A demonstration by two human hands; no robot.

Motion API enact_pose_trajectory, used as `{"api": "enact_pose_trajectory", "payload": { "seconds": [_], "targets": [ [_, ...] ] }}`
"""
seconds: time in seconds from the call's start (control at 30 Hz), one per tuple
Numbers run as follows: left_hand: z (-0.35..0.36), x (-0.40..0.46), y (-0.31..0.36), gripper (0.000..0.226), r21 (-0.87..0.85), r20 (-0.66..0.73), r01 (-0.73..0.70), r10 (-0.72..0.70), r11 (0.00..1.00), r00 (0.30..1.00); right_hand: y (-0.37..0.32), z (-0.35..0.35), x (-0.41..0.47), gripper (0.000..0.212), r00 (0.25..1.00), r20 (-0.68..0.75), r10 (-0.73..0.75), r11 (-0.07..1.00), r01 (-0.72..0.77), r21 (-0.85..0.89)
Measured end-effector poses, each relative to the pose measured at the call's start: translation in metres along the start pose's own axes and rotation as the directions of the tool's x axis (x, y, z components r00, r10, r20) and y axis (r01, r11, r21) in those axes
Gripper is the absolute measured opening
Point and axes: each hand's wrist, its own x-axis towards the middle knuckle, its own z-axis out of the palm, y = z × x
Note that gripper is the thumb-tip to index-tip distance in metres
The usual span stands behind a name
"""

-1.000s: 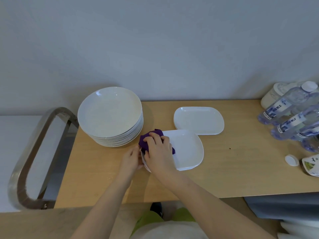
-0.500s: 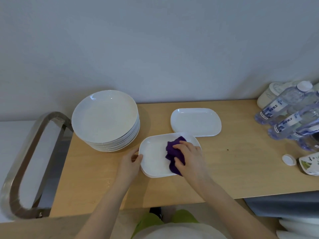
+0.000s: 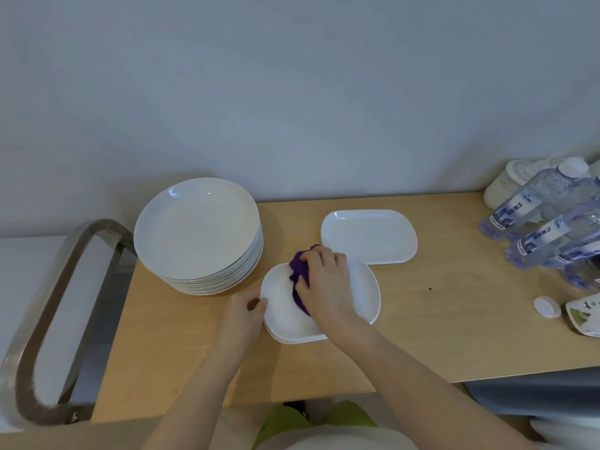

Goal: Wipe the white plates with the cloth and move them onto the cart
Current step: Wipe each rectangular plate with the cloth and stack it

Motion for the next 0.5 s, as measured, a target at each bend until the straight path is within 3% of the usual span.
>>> {"api": "enact_pose_trajectory", "payload": {
  "seconds": [0.13, 0.2, 0.3, 0.5],
  "targets": [
    [0.001, -0.001, 0.0, 0.029, 0.0, -0.006, -0.031, 0.031, 1.0, 1.0, -0.026, 0.008, 0.003, 0.036, 0.954, 0.129, -0.272, 0.962, 0.271, 0.028],
    [0.001, -0.002, 0.002, 0.027, -0.018, -0.004, -0.038, 0.038, 0.999, 0.999, -0.028, 0.005, 0.007, 0.036, 0.937, 0.15, -0.316, 0.946, 0.324, -0.026],
    [0.002, -0.004, 0.005, 0.031, -0.033, 0.011, -0.024, 0.024, 0.999, 1.0, -0.016, -0.004, 0.014, 0.034, 0.955, 0.148, -0.256, 0.964, 0.264, -0.034],
    [0.003, -0.007, 0.01, 0.053, -0.086, -0.025, 0.046, -0.048, 0.995, 0.999, 0.042, -0.031, 0.011, 0.035, 0.995, 0.098, 0.019, 0.999, -0.016, -0.028]
  ]
}}
